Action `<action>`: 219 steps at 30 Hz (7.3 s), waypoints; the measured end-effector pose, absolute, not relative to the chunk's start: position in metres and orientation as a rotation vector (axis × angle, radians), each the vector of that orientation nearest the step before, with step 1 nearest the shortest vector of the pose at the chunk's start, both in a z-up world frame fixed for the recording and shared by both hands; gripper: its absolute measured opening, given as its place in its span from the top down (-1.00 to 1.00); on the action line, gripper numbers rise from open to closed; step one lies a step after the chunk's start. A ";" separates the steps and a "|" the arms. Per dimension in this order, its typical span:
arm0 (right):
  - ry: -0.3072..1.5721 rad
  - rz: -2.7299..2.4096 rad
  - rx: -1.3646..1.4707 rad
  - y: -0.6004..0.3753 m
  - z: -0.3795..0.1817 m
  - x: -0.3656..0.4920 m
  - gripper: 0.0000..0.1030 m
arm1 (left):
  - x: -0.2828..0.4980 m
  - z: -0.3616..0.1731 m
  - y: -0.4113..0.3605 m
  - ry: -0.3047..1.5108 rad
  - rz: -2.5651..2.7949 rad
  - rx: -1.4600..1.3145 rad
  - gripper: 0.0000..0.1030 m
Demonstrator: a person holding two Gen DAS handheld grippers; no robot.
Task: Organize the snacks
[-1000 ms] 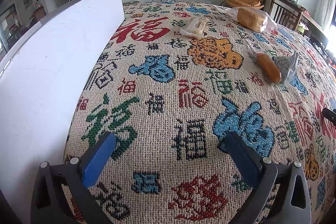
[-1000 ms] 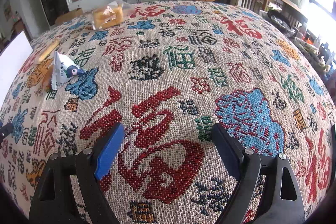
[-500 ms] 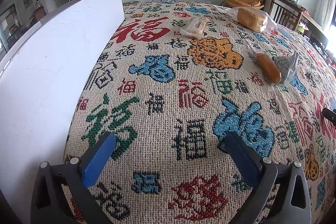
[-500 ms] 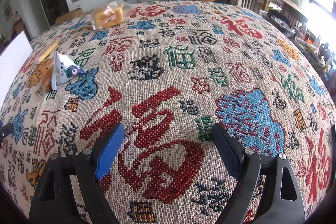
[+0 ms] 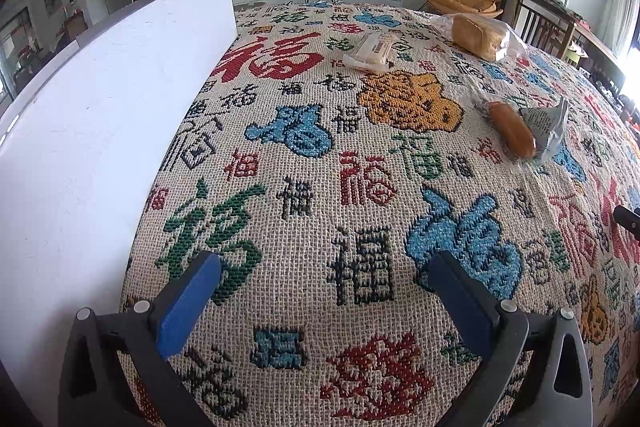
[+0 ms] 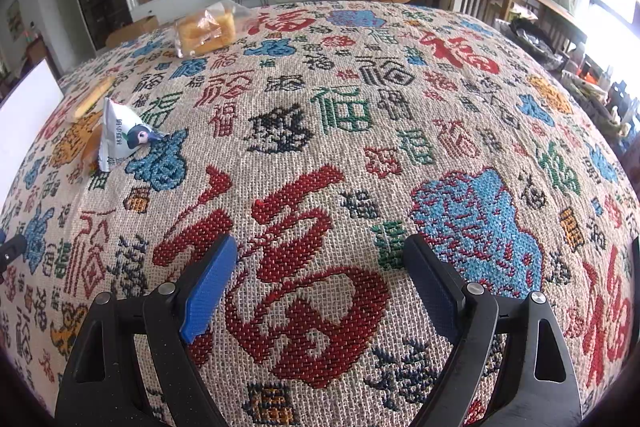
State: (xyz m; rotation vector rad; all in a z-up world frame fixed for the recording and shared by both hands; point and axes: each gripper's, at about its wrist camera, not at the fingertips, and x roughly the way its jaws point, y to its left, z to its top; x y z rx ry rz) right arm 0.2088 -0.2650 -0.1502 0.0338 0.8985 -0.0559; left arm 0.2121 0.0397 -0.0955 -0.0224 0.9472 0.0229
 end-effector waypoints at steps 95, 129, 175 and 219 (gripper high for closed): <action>0.899 -0.051 0.035 -0.262 -0.152 0.210 -0.74 | 0.198 -0.095 0.026 0.948 -0.038 0.010 -1.00; 0.899 -0.051 0.035 -0.263 -0.152 0.210 -0.74 | 0.198 -0.095 0.025 0.950 -0.038 0.011 -1.00; 0.915 0.399 0.136 -0.191 -0.123 0.273 0.51 | 0.199 -0.095 0.026 0.952 -0.039 0.011 -1.00; 0.788 0.308 0.101 -0.250 -0.131 0.136 -0.66 | 0.165 -0.079 0.046 0.952 -0.109 -0.066 0.45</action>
